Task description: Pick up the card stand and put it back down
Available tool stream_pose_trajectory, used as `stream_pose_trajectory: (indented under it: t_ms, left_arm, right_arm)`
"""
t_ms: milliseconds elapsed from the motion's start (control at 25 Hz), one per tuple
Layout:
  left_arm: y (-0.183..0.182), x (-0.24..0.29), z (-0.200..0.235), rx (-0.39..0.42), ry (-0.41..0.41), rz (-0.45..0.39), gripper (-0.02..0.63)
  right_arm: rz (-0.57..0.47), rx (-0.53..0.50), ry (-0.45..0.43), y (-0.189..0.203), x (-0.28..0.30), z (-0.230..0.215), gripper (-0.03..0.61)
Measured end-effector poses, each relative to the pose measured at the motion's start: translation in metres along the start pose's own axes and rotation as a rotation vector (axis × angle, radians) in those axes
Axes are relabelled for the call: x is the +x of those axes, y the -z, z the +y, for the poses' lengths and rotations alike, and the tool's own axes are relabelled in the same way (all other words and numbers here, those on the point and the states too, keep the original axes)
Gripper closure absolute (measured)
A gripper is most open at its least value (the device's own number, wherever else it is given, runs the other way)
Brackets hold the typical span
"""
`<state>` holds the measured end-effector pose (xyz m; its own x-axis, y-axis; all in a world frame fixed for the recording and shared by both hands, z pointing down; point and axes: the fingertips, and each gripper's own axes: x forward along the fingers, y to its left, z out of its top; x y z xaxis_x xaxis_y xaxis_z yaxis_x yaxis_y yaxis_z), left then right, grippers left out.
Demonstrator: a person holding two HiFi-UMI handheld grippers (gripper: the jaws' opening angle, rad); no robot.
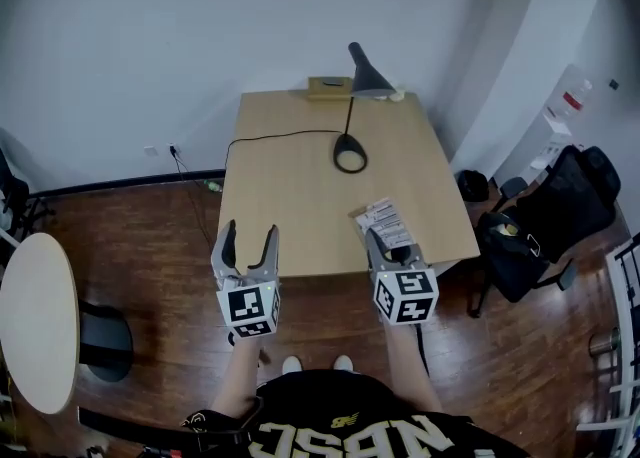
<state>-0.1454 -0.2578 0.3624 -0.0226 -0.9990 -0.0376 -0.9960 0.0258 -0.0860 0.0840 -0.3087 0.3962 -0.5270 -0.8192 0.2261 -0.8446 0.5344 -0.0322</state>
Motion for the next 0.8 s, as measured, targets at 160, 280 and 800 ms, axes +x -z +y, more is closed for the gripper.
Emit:
stream_pose_trajectory:
  t_ms: [160,280,800]
  left_arm:
    - [0.002,0.001,0.000,0.011,0.014,-0.004,0.287]
    - [0.002,0.003,-0.001,-0.005,0.030,-0.004,0.250]
    - [0.031,-0.011,0.025,0.009,0.000,0.085,0.218]
  right_arm:
    - [-0.010,-0.001,0.018,-0.005,-0.004,-0.004,0.465]
    - [-0.012,-0.011,0.027,-0.006,-0.005,-0.008,0.465]
    - [0.038,-0.186,-0.162,0.004,0.053,-0.020,0.465]
